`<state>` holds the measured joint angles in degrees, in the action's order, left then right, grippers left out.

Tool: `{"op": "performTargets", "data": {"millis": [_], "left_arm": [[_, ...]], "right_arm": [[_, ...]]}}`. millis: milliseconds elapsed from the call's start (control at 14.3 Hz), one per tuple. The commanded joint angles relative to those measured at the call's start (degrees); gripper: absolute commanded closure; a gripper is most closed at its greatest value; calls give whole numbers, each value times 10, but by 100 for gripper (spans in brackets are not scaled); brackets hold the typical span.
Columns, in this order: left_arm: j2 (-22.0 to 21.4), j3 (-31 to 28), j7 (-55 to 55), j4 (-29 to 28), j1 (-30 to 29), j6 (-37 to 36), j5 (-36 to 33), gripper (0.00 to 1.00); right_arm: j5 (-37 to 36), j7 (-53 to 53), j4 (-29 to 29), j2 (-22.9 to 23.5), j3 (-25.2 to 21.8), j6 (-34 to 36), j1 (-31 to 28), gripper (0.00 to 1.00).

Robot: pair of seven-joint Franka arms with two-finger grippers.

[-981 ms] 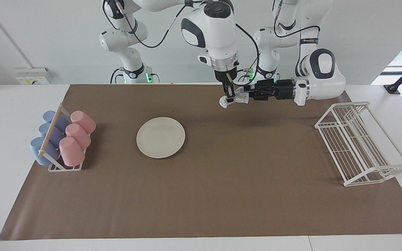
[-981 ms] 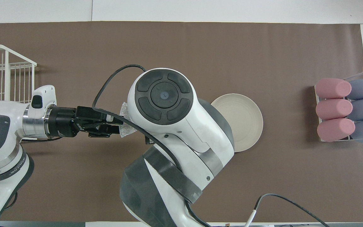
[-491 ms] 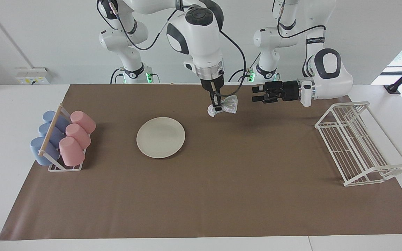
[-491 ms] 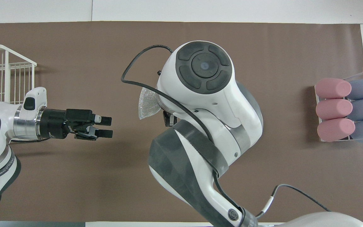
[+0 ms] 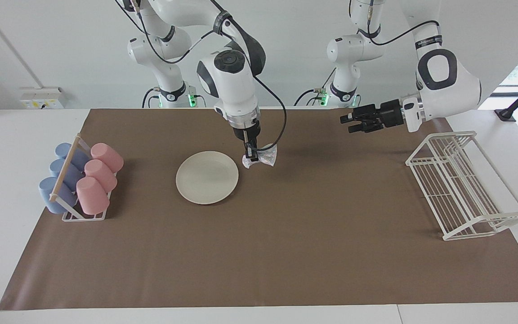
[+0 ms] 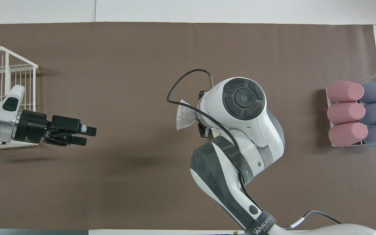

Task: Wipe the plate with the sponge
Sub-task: 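Move the scrubber onto the white plate with the right gripper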

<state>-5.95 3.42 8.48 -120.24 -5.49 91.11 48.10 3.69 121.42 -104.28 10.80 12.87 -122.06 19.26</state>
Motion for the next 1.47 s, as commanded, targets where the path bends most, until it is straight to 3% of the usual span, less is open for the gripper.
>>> {"op": "performTargets", "data": {"millis": [0, 140, 280, 491, 841, 1051, 1402], "left_arm": [[-13, 10, -43, 32, 7, 3, -84, 0], [-14, 12, -39, 37, 9, 2, -103, 0], [-15, 22, -38, 51, 17, 1, -164, 0], [-16, 33, -38, 63, 23, 0, -235, 0], [-20, 31, -38, 87, 15, 1, -237, 0], [-21, 27, -38, 95, 10, 1, -242, 0], [-21, 28, -38, 95, 12, 1, -242, 0]], "right_arm": [[10, -21, -46, -34, 5, -16, -28, 100], [9, -64, -83, -48, 3, -34, -42, 100], [9, -90, -121, -60, 5, -50, -73, 100], [13, -165, -125, -64, 6, -26, -96, 100], [18, -180, -129, -61, 5, -36, -97, 100], [68, -189, -125, -58, 4, -37, -103, 100], [72, -262, -131, -62, 3, -33, -104, 100]]}}
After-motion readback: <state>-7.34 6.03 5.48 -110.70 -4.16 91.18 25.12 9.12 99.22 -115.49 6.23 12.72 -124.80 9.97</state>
